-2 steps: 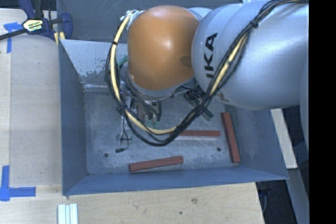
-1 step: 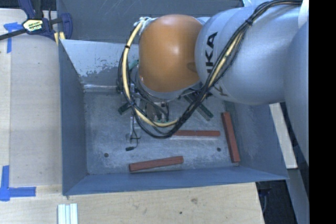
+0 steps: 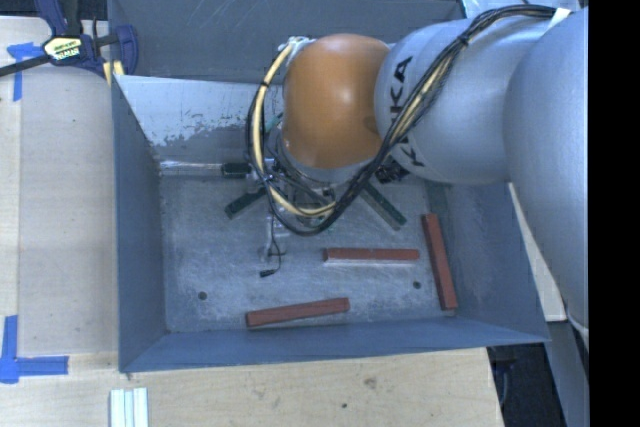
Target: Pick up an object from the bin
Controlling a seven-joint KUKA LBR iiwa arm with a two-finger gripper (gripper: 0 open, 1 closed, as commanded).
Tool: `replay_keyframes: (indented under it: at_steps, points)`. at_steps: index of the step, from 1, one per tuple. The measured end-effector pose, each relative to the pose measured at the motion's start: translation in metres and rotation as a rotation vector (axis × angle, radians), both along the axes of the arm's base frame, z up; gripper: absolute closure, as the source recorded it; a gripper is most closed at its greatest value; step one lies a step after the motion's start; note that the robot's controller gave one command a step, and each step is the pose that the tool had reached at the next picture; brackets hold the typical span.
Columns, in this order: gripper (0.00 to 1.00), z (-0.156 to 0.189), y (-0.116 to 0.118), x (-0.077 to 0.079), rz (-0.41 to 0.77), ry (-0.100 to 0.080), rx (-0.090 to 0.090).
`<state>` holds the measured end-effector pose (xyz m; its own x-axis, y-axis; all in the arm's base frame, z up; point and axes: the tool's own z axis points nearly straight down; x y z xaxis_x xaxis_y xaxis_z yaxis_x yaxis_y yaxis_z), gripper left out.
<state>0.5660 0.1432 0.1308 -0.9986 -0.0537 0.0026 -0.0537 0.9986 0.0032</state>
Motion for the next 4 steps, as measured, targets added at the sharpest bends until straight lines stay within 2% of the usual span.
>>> replay_keyframes:
  at_steps: [1, 2, 3, 4]
  points:
    - [0.0, 0.005, -0.055, 0.027, 0.041, -0.009, -0.007]
    - [0.0, -0.029, -0.017, 0.048, -0.008, -0.012, -0.002]
    - [1.0, -0.05, -0.019, 0.061, 0.108, -0.014, 0.0]
    - [1.0, -0.05, -0.019, 0.061, 0.107, -0.014, 0.0]
